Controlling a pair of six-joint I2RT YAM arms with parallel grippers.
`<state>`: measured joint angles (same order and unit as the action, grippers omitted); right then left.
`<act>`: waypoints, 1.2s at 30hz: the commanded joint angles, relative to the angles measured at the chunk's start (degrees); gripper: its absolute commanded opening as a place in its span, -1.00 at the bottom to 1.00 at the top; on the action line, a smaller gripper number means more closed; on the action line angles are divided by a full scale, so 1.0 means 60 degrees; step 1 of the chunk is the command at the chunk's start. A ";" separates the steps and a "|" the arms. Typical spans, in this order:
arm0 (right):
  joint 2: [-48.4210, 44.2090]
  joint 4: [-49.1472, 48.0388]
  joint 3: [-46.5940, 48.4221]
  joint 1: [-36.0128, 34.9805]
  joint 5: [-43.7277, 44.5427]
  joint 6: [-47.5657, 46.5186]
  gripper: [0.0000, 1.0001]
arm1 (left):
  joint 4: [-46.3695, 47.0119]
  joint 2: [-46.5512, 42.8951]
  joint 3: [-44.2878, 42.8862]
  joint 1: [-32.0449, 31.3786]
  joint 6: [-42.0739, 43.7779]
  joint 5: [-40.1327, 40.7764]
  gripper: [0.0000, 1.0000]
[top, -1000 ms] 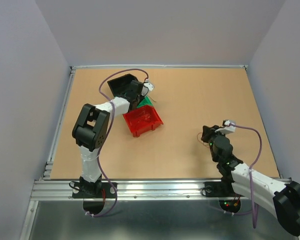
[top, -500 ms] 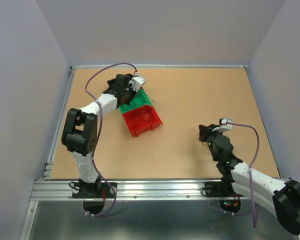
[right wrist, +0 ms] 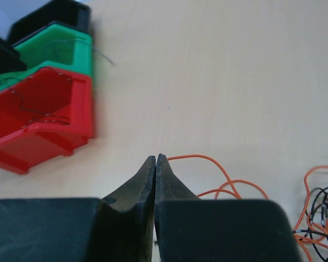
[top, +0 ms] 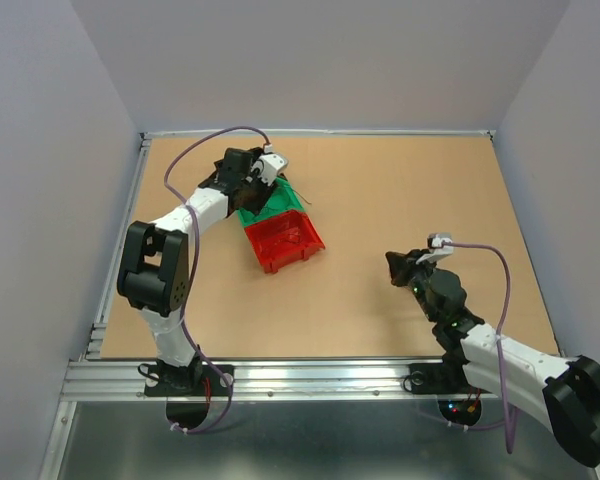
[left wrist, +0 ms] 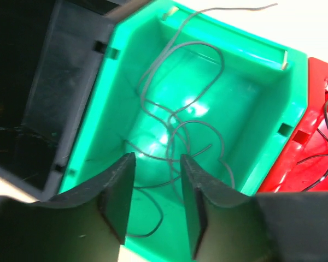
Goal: Untangle the cables
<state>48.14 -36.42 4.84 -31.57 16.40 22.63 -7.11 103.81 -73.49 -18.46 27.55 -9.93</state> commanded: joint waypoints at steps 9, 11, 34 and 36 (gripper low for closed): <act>-0.0625 -0.2030 0.0160 -0.0026 -0.5249 -0.0491 -0.96 | 0.1141 -0.2681 0.1027 0.0044 -0.0285 -0.0644 0.55; -0.0713 -0.2146 0.0116 -0.0026 -0.5618 -0.0346 -0.97 | 0.1359 -0.3149 0.1218 0.0030 -0.0227 -0.1111 0.57; 0.0148 -0.4840 -0.0060 -0.0026 -0.9208 0.0944 -0.96 | 0.4245 -0.5057 0.4924 -0.4261 0.1429 -0.4570 0.54; 0.0500 -0.5031 -0.0002 -0.0041 -0.9354 0.0959 -0.96 | 0.4408 -0.4954 0.4954 -0.4393 0.1385 -0.4730 0.53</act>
<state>48.45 -58.81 4.78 -31.57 -35.57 26.92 12.86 72.82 -44.82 -43.13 35.57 -37.12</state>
